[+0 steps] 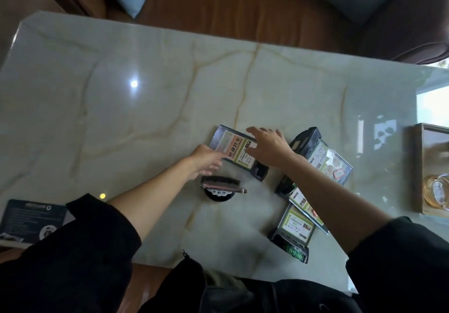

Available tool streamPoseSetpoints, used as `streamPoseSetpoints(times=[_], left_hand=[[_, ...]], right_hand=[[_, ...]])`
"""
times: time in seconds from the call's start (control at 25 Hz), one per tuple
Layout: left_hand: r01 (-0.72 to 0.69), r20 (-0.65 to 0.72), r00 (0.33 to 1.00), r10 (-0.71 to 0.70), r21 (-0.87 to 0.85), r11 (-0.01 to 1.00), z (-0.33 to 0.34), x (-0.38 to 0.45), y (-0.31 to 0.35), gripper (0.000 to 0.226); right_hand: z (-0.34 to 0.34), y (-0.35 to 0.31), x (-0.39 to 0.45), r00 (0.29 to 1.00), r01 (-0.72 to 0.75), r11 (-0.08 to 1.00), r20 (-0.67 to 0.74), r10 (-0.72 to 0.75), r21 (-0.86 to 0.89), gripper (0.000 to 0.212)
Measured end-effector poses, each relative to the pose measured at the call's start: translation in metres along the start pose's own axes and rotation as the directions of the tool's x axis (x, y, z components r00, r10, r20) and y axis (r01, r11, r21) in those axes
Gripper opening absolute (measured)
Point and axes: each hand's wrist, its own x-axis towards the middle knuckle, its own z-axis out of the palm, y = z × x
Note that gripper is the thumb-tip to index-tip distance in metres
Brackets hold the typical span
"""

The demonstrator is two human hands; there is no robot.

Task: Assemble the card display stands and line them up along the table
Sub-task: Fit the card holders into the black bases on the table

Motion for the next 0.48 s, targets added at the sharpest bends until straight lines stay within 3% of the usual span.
streamPoseSetpoints(times=[0.08,0.2,0.36,0.48], left_hand=[[0.079,0.029,0.996,-0.08,0.038,0.996,0.003,0.009,0.001,0.033],[0.132,0.039,0.991,-0.13,-0.042,0.99,0.007,0.017,0.001,0.031],[0.122,0.063,0.992,-0.106,-0.354,0.927,0.009,0.02,0.005,0.029],[0.013,0.01,1.0,-0.01,-0.452,0.892,0.006,0.017,0.021,0.028]], right_hand=[[0.004,-0.002,0.016,0.995,-0.037,0.999,0.09,0.038,-0.009,0.05],[0.012,-0.003,0.029,0.983,-0.11,0.993,0.156,0.102,0.047,0.028],[0.01,0.004,0.032,0.982,-0.182,0.958,0.082,0.167,0.221,0.021],[-0.005,0.006,0.028,0.976,-0.209,0.906,0.028,0.214,0.369,0.021]])
